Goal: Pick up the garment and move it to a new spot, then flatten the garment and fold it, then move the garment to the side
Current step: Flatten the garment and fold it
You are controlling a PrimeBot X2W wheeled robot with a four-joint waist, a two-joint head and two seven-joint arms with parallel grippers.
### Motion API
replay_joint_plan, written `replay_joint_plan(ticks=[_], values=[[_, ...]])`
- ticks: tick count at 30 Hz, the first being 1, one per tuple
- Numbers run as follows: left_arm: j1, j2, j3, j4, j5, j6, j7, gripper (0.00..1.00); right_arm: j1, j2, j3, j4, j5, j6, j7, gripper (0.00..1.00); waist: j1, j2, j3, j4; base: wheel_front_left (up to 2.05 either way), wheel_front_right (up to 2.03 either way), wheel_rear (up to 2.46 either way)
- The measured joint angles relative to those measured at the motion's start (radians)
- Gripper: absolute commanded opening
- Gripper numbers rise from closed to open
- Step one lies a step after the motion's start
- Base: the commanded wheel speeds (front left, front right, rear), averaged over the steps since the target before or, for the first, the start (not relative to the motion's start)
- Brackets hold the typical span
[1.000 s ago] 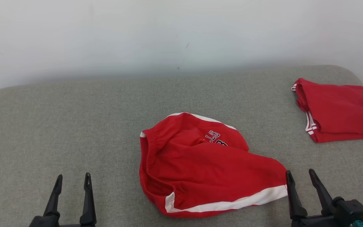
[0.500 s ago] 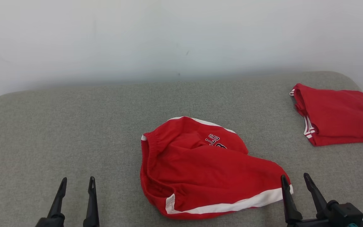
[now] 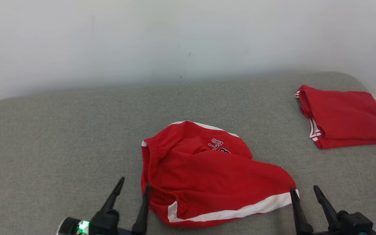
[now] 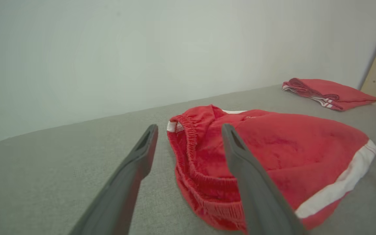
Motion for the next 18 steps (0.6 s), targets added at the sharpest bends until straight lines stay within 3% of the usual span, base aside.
replay_joint_plan(ticks=[10, 18], values=[[-0.106, 0.069, -0.295, 0.077, -0.093, -0.006, 0.098, 1.00, -0.044, -0.056, 0.022, 0.109, 0.014, 0.000, 0.007, 1.00, 0.0000, 0.0000, 0.026, -0.037, 0.00, 0.00, 0.00], [-0.143, 0.120, -0.351, 0.168, -0.142, -0.006, 0.184, 1.00, -0.068, -0.063, 0.025, 0.149, 0.028, 0.000, 0.002, 1.00, 0.0001, 0.0000, 0.049, -0.059, 0.00, 0.00, 0.00]])
